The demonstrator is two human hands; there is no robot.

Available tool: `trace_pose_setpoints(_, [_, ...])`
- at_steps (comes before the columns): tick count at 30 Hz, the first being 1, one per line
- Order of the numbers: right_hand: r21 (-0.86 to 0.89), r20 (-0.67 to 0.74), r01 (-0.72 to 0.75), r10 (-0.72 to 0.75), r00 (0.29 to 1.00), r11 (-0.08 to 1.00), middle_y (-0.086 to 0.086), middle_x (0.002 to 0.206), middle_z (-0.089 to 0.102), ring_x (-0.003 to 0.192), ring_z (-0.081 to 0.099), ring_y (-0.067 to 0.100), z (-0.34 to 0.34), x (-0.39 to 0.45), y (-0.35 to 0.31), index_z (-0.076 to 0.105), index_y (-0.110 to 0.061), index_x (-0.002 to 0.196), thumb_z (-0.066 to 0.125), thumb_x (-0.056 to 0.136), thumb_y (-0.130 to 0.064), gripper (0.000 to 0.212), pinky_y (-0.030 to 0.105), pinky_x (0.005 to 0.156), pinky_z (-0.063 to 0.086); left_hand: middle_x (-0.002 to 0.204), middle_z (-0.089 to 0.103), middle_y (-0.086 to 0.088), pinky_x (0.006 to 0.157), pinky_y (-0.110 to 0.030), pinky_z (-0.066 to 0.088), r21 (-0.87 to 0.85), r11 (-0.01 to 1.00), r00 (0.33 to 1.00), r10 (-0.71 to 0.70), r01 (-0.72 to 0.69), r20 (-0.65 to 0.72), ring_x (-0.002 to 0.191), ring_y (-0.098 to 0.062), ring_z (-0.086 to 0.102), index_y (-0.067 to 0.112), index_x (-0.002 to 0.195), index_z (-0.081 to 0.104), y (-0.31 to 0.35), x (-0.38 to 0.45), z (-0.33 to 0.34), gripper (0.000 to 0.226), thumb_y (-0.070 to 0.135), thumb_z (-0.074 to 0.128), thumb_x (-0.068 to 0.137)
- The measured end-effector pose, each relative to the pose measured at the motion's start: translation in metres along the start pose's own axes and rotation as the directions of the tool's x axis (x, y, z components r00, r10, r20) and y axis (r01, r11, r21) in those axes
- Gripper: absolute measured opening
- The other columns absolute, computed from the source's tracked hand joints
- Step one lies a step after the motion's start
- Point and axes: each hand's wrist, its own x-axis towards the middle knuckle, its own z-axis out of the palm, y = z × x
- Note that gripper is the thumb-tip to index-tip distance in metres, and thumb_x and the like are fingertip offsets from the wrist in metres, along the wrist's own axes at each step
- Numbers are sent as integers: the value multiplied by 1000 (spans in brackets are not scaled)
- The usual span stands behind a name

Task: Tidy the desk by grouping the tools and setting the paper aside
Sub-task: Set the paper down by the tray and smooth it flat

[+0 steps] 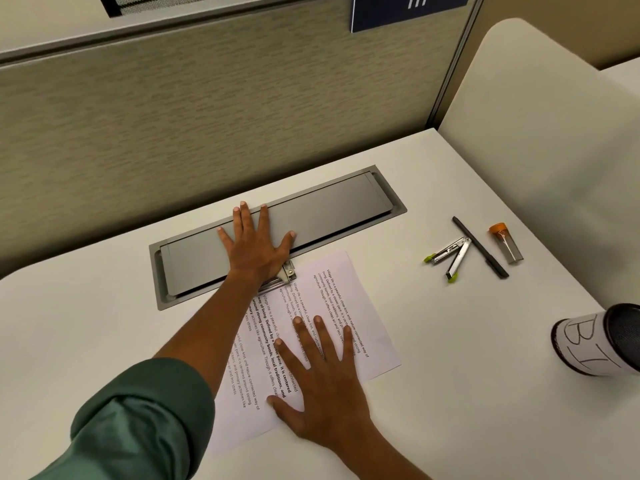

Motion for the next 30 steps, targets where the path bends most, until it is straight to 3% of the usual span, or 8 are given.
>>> trace_pose_setpoints(8, [-5,2,2,-2,1000,1000,0,162,10,147,11,31,0,0,0,19,-39,150,28,81,-81,82,69,108,16,163,10,-13,118,-60,5,-14,998,981,65,-69,-181,150,-31,5,20,152,26,5,-6,-8,78,67,26,90])
trace_pose_setpoints(25, [-4,3,-8,8,1000,1000,0,161,12,147,15,31,2,0,-1,21,-40,149,27,80,-82,81,68,107,15,157,29,-15,119,-57,12,-21,994,983,107,-111,-147,148,-33,19,18,146,37,11,-17,-26,75,66,18,91])
trace_pose_setpoints(30, [2,-18,-5,5,1000,1000,-1,162,10,147,13,30,4,0,1,19,-41,149,27,80,-83,81,68,108,13,150,40,-15,116,-56,23,-60,991,976,103,-116,-194,142,-35,30,16,139,46,10,-25,-33,74,67,20,91])
